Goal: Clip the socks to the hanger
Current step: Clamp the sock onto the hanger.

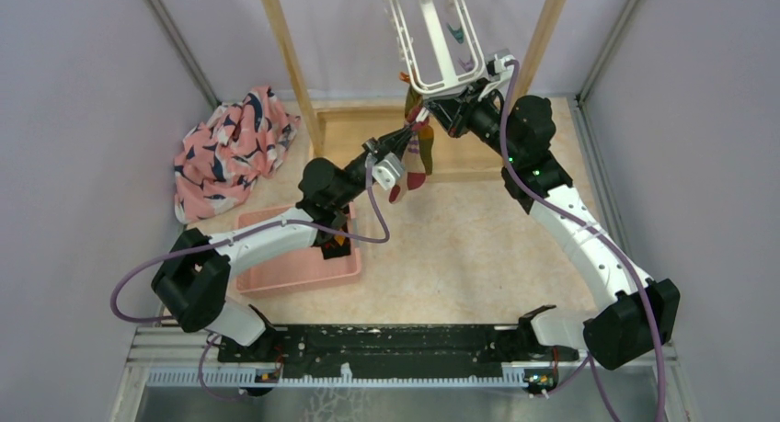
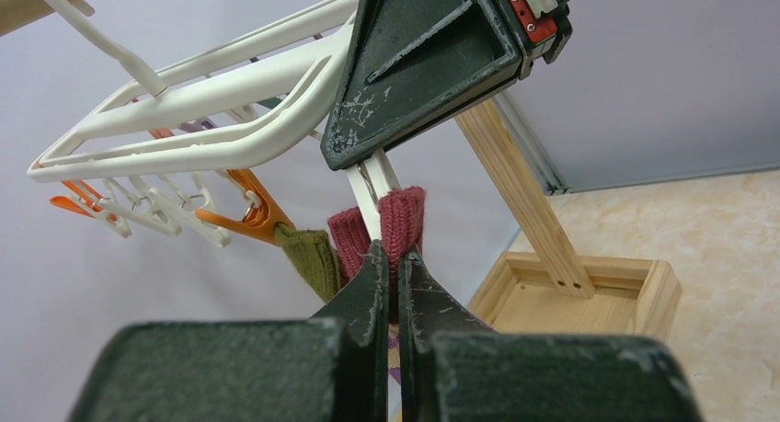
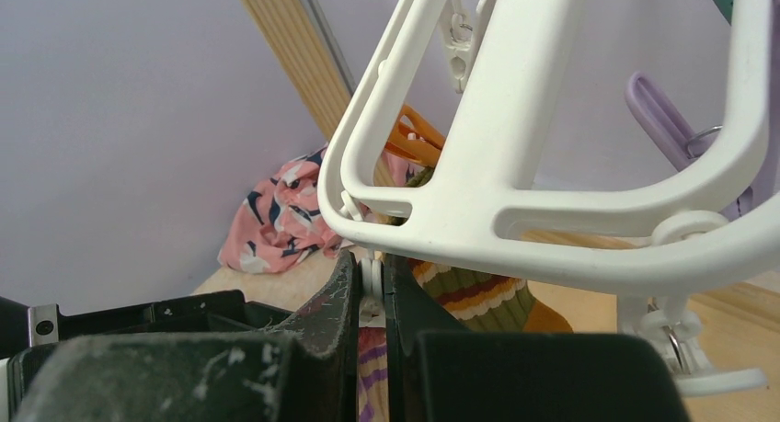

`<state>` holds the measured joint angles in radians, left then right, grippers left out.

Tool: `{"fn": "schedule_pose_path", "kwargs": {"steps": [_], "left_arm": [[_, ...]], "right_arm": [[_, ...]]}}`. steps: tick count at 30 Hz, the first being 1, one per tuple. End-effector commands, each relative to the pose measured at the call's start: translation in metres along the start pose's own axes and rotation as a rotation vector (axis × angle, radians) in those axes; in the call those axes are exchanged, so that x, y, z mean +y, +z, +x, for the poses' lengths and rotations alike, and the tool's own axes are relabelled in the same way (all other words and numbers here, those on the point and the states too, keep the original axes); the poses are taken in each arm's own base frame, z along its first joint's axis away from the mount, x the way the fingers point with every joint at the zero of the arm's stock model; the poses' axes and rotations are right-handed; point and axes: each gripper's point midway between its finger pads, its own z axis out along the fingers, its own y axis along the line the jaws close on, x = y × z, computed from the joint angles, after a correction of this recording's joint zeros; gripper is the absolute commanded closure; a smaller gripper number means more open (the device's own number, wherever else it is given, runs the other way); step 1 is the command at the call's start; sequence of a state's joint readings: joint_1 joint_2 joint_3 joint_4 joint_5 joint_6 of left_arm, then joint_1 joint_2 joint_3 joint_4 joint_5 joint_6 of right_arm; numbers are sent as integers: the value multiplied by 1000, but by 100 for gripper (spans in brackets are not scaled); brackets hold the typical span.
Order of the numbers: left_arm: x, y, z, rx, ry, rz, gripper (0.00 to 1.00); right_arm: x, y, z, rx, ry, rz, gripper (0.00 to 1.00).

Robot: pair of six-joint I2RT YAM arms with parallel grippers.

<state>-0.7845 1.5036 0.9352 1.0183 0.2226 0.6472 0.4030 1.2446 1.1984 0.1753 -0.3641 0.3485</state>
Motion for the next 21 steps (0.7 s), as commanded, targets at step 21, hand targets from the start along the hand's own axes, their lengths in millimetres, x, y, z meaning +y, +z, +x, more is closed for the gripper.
{"fn": "schedule_pose_path", "kwargs": {"steps": [21], "left_arm": [[17, 26, -24, -66, 7, -105, 100]], "right_arm": [[9, -15, 34, 140, 27, -24, 68]]}}
